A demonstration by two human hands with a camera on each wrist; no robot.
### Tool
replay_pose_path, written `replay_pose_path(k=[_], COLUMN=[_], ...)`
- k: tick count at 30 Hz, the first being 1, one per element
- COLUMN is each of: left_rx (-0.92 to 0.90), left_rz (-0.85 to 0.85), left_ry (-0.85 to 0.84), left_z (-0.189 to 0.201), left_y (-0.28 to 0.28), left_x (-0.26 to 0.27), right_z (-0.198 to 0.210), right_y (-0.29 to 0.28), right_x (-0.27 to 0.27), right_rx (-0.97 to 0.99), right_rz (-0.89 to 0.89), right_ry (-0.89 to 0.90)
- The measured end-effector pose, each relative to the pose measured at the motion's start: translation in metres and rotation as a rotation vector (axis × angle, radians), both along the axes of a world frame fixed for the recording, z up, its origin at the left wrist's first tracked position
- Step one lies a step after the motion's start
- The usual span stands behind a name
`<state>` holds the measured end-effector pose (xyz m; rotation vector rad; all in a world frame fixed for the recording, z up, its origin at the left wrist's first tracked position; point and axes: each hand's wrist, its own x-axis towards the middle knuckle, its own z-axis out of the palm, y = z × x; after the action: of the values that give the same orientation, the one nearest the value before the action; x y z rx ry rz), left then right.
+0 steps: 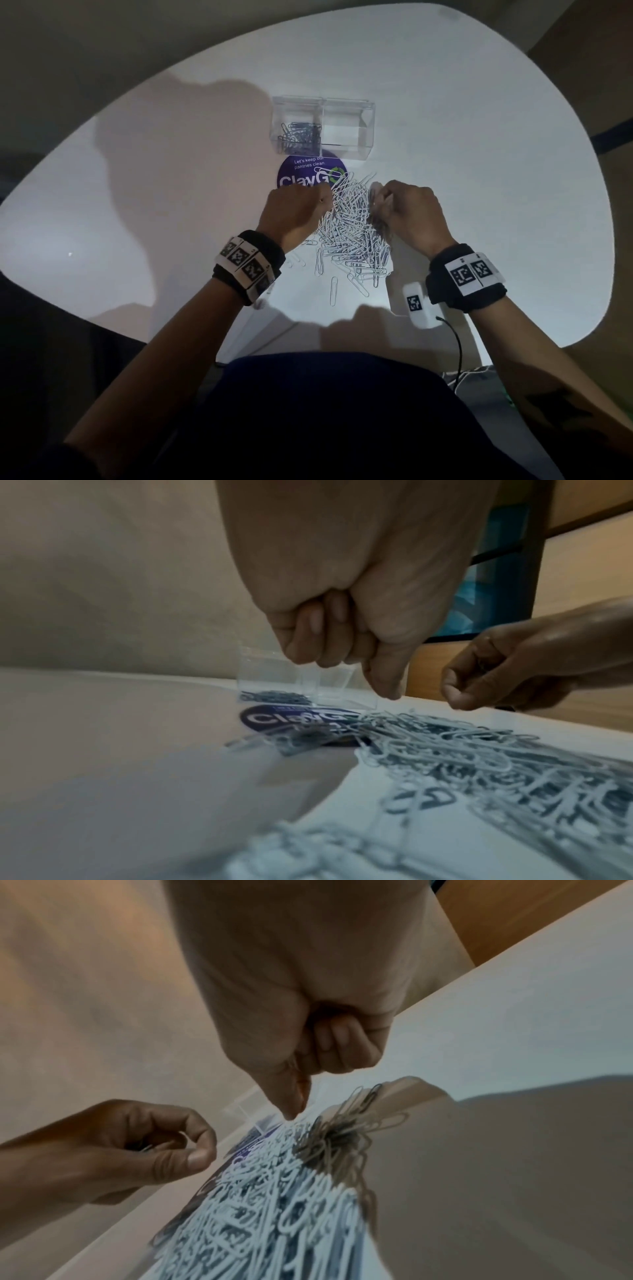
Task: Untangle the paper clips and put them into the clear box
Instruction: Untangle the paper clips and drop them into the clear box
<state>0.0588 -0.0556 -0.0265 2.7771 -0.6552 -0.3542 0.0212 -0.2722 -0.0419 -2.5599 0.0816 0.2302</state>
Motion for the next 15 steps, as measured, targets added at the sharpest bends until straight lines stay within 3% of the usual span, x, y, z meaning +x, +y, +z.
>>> replay_pose_path(k=[4, 7, 15], left_rx=[0.012, -0.009, 0.012], left_rz=[-0.077, -0.065, 0.048], left_ry=[0.046, 0.047, -0.006], left_z=[-0.002, -0.004, 0.002], left_y=[-0.002, -0.008, 0.023], left_x=[-0.004, -0.008, -0.010], right_z=[0.007, 0.005, 0.005], right_y=[0.013, 0.027, 0.016], right_x=[-0.002, -0.004, 0.000], right_rx=[0.099, -0.038, 0.121], right_rz=[0.094, 0.250, 0.066], right_ry=[-0.005, 0.033, 0.041])
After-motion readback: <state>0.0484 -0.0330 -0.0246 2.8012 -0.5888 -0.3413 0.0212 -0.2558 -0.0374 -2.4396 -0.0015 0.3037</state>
